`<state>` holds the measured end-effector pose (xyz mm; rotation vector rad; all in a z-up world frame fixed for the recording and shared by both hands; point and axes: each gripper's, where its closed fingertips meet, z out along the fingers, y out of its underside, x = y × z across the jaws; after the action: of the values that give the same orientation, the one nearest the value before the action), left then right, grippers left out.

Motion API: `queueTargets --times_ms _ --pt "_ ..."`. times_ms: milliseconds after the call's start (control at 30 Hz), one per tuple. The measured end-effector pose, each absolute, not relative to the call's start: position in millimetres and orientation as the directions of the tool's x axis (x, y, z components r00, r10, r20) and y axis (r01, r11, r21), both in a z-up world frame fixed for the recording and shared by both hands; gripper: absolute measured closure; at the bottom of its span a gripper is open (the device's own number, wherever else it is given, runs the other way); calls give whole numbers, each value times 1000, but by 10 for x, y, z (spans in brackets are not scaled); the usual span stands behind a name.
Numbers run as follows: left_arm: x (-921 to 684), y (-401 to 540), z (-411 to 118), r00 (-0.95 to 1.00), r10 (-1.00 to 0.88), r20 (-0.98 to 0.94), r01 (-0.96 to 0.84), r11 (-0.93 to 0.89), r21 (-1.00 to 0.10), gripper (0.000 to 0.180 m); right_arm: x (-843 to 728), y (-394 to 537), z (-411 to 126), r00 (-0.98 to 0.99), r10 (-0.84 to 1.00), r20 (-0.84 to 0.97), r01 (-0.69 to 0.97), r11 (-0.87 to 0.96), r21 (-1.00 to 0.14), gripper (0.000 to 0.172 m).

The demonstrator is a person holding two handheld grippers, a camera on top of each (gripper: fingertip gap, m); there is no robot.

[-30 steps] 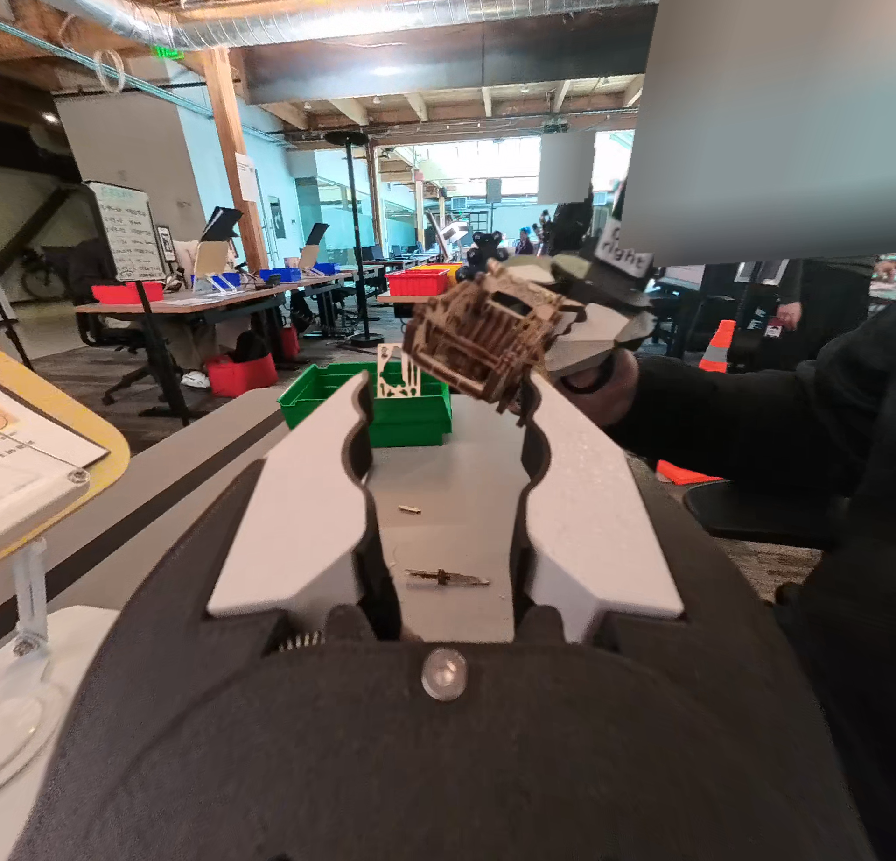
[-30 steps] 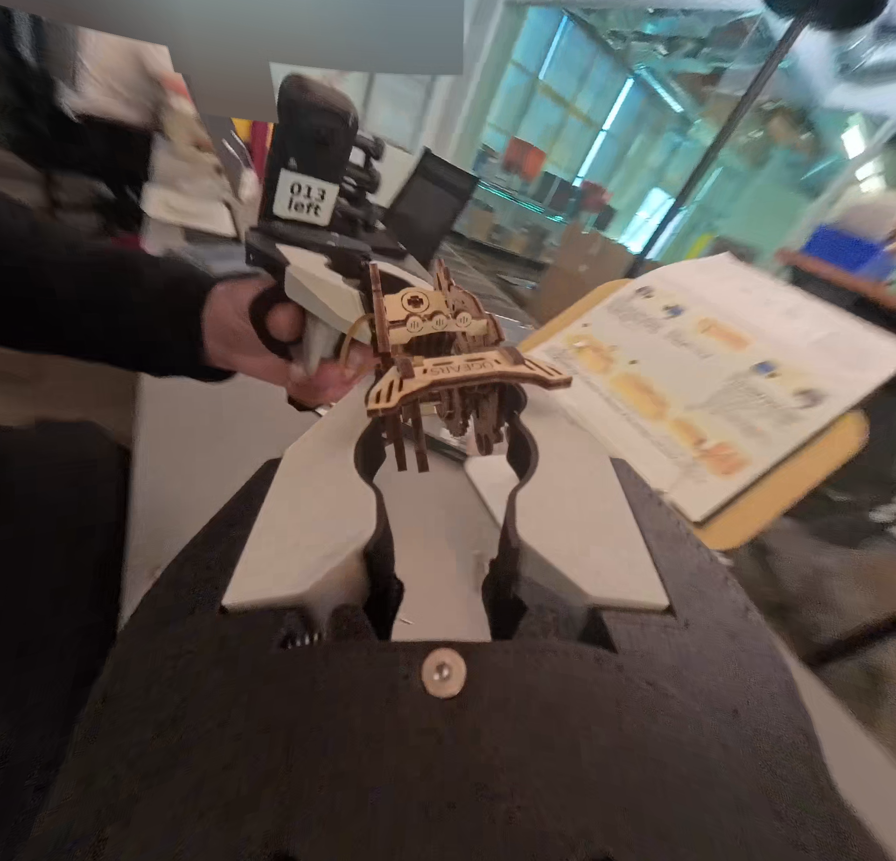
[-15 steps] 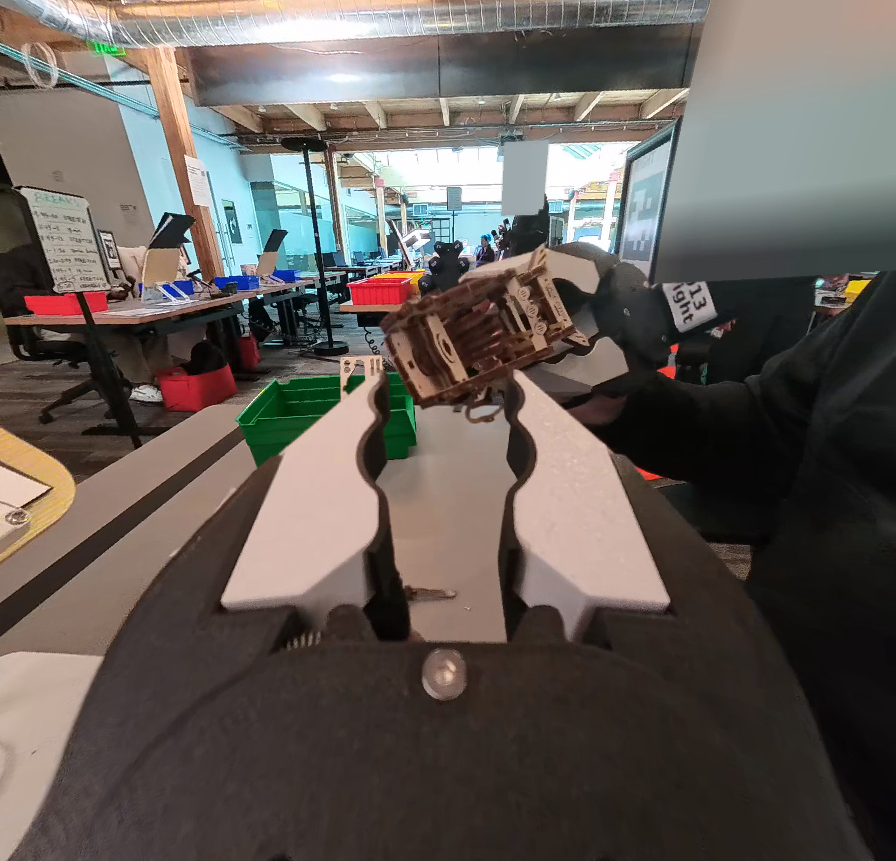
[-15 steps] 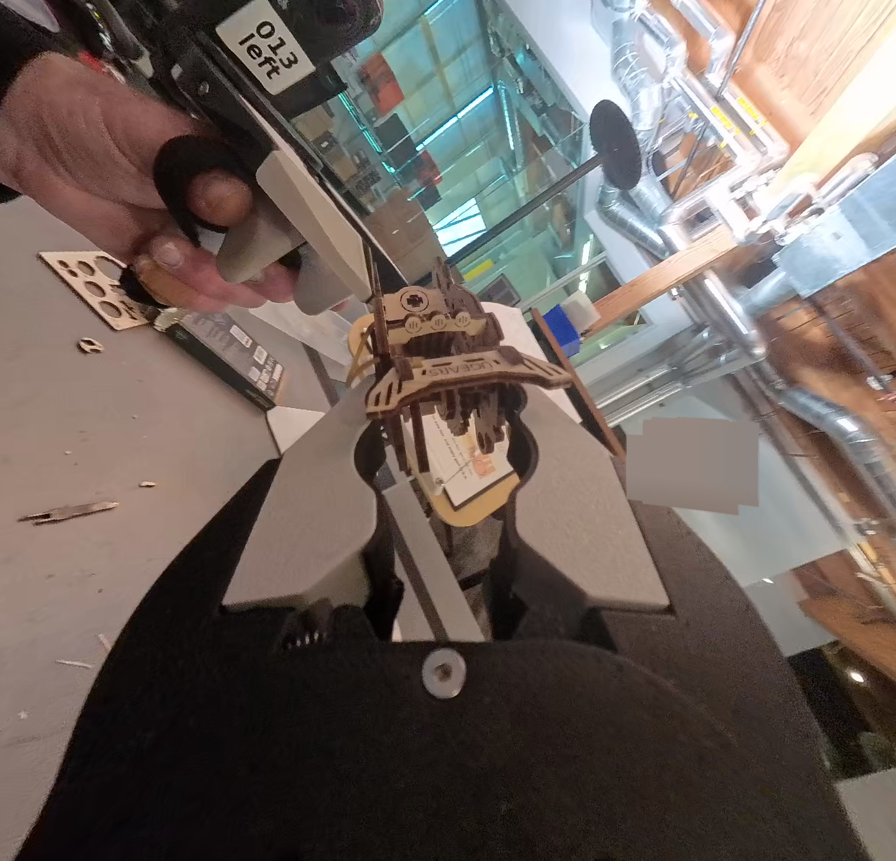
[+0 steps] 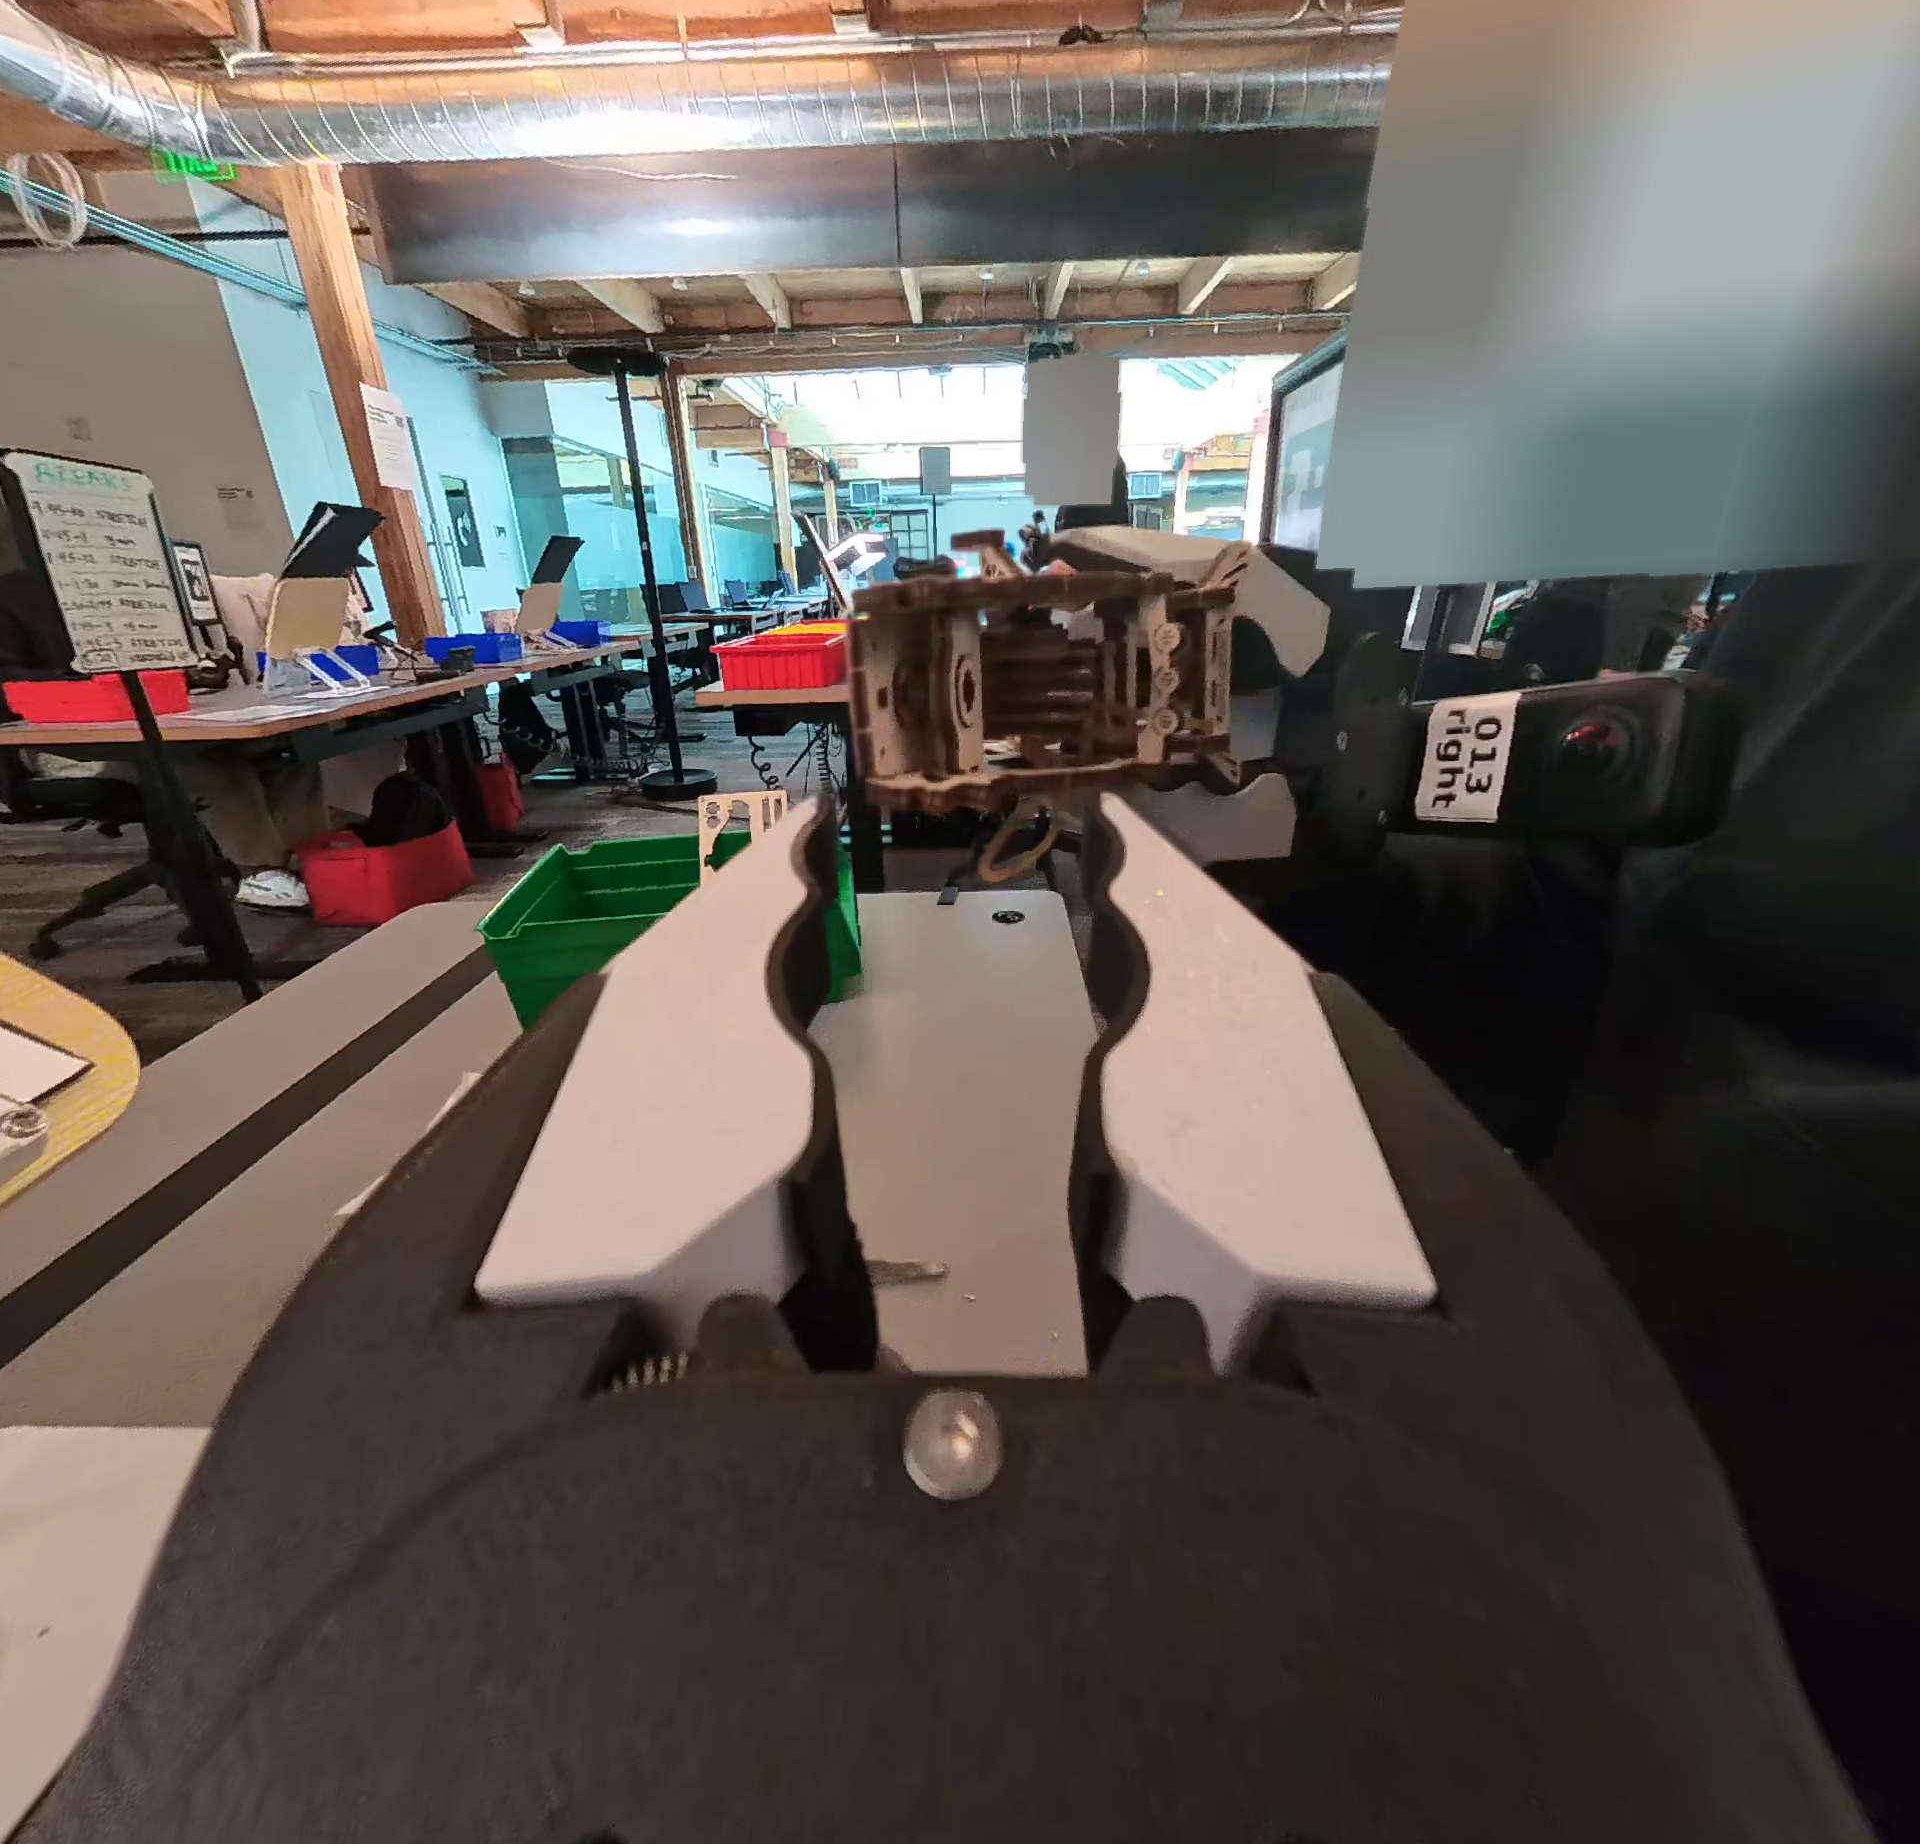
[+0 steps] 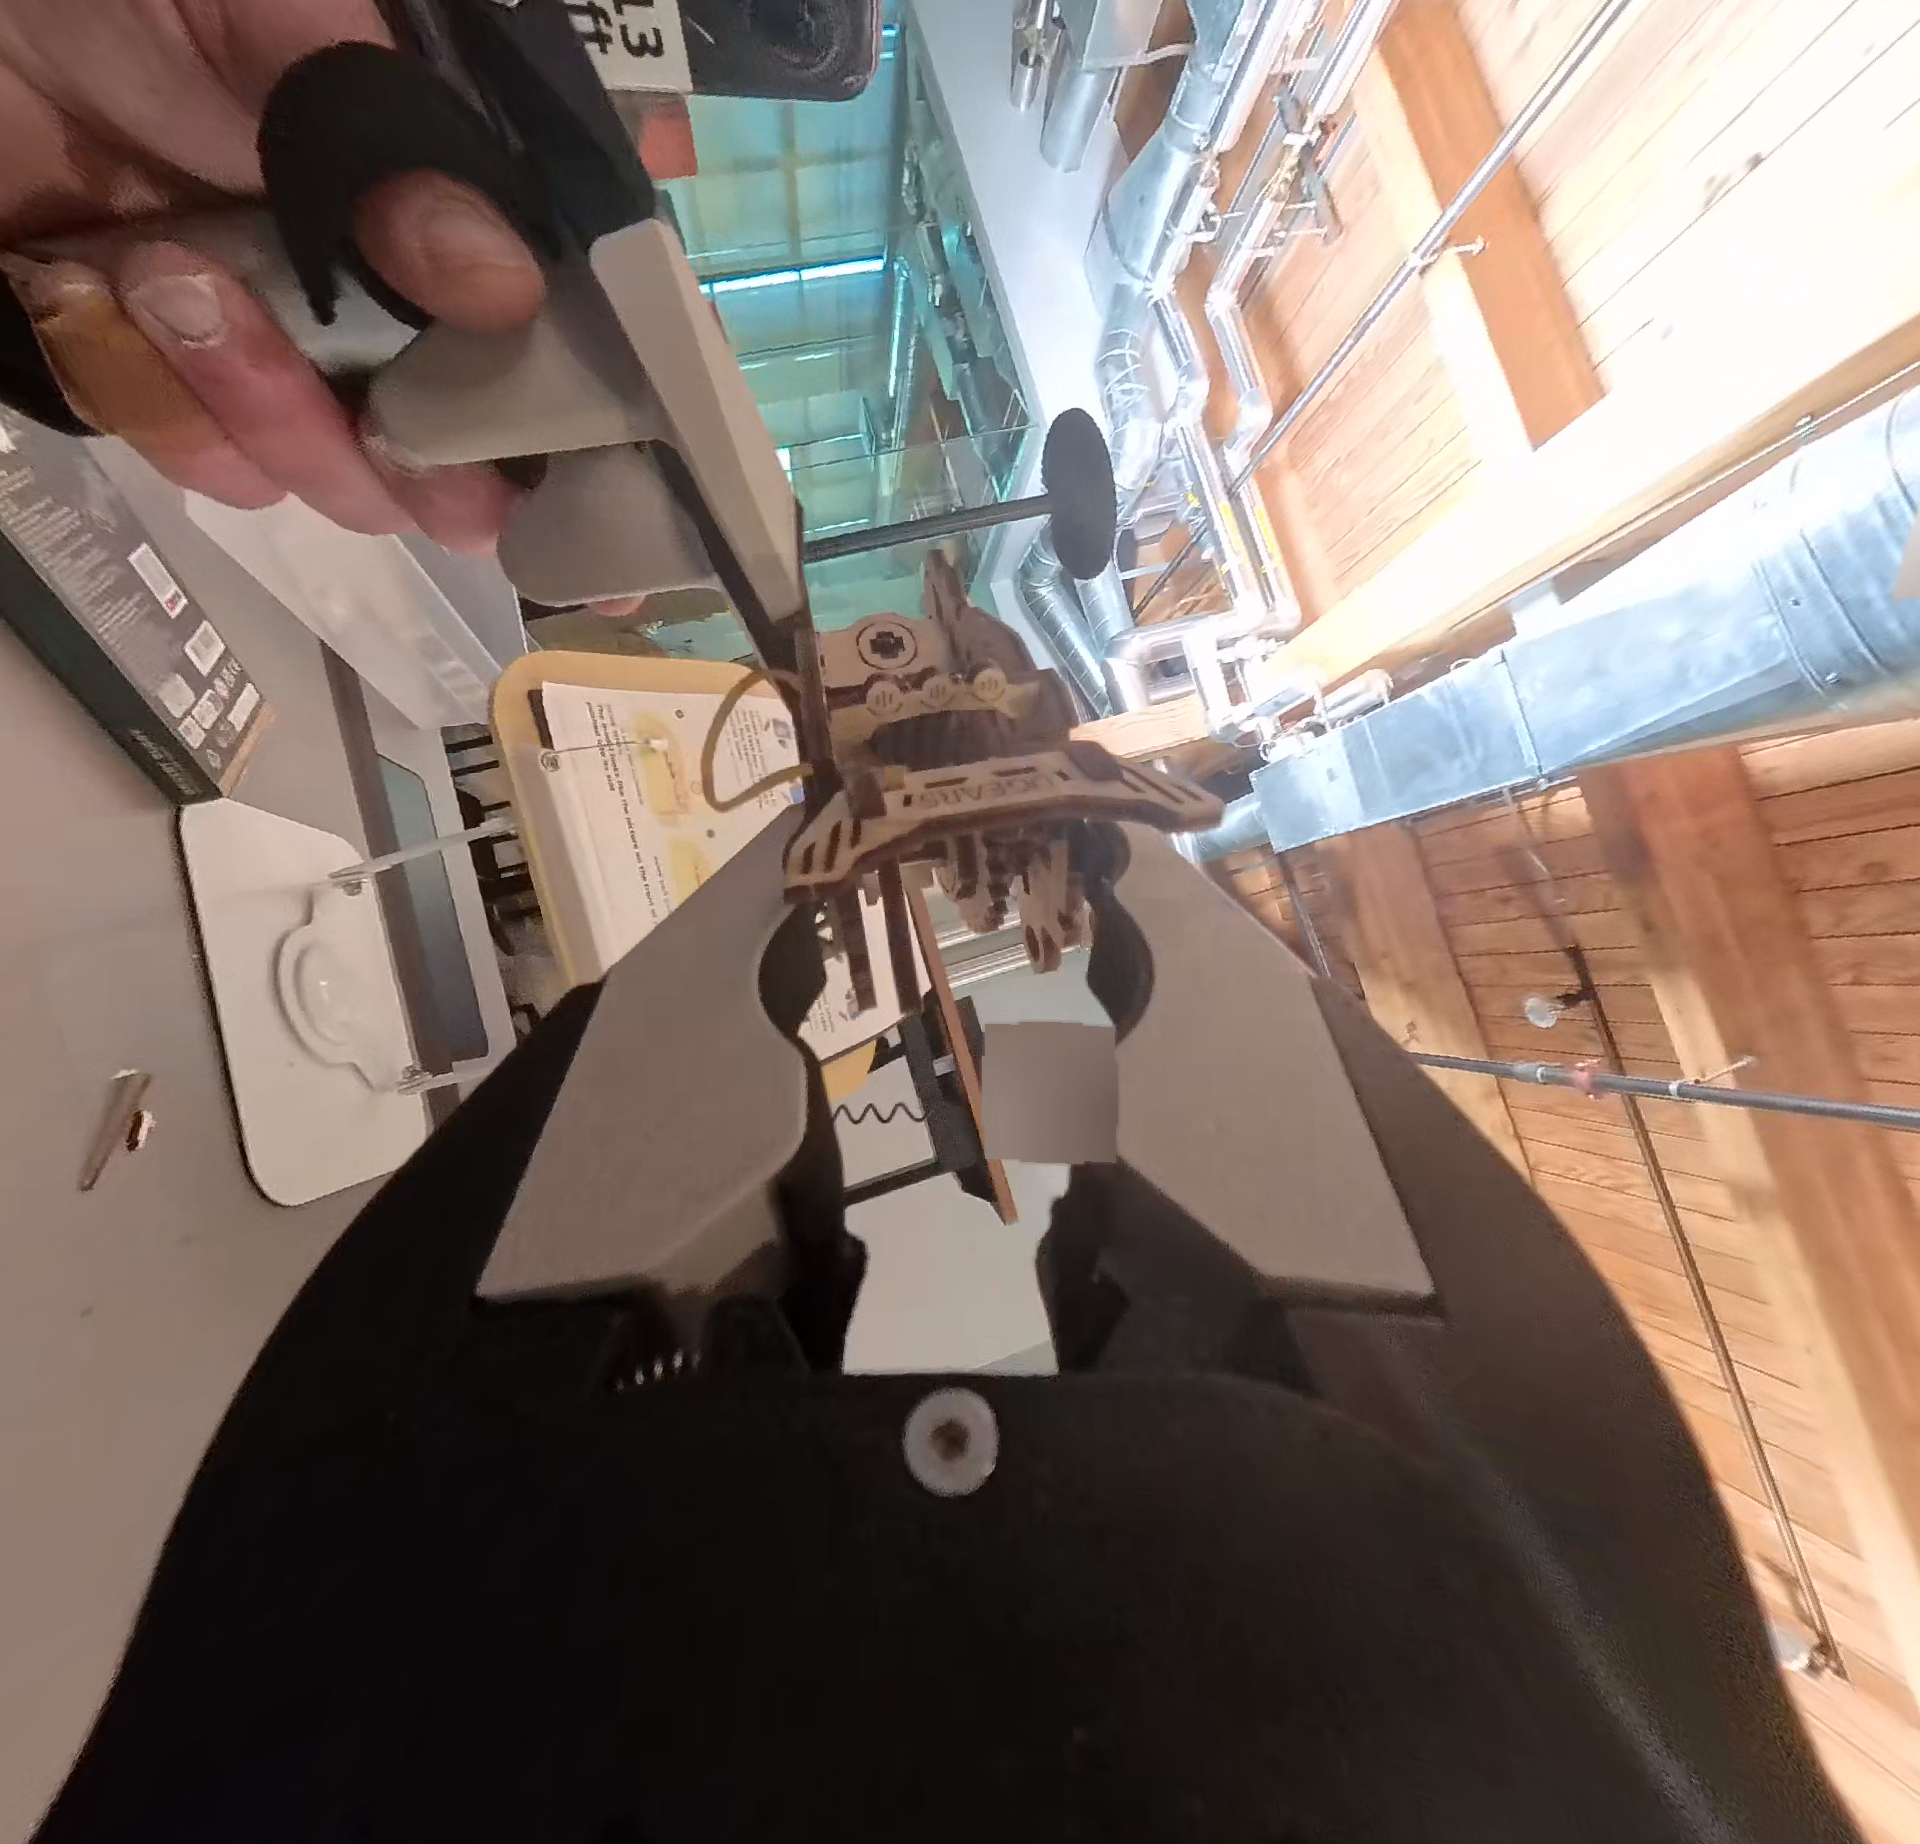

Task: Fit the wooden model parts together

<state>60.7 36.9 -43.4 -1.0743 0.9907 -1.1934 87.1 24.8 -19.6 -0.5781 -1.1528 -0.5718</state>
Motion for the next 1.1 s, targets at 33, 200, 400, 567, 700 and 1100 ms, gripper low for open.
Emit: queueTargets --times_ms 33,200,400,567,700,1100 --pt "593 362 -421 108 -994 -22 214 45 -976 135 870 240 -182 303 -118 946 680 722 -129 124" --pt "624 344 -376 88 -996 6 229 14 -973 132 881 304 -236 353 3 936 647 722 -246 125" --pt "633 469 -382 85 -984 155 306 -122 -944 160 832 329 -362 395 75 916 628 706 -328 124" --pt "640 587 -439 110 -959 260 294 -219 -930 164 865 461 -487 487 242 839 548 664 -509 125" --pt "660 652 -461 115 -929 351 300 -304 -904 162 897 534 -555 542 376 752 460 616 -640 125" --pt "654 817 -724 135 -880 456 252 -414 -875 144 934 608 -897 423 889 178 129 135 -982 125"
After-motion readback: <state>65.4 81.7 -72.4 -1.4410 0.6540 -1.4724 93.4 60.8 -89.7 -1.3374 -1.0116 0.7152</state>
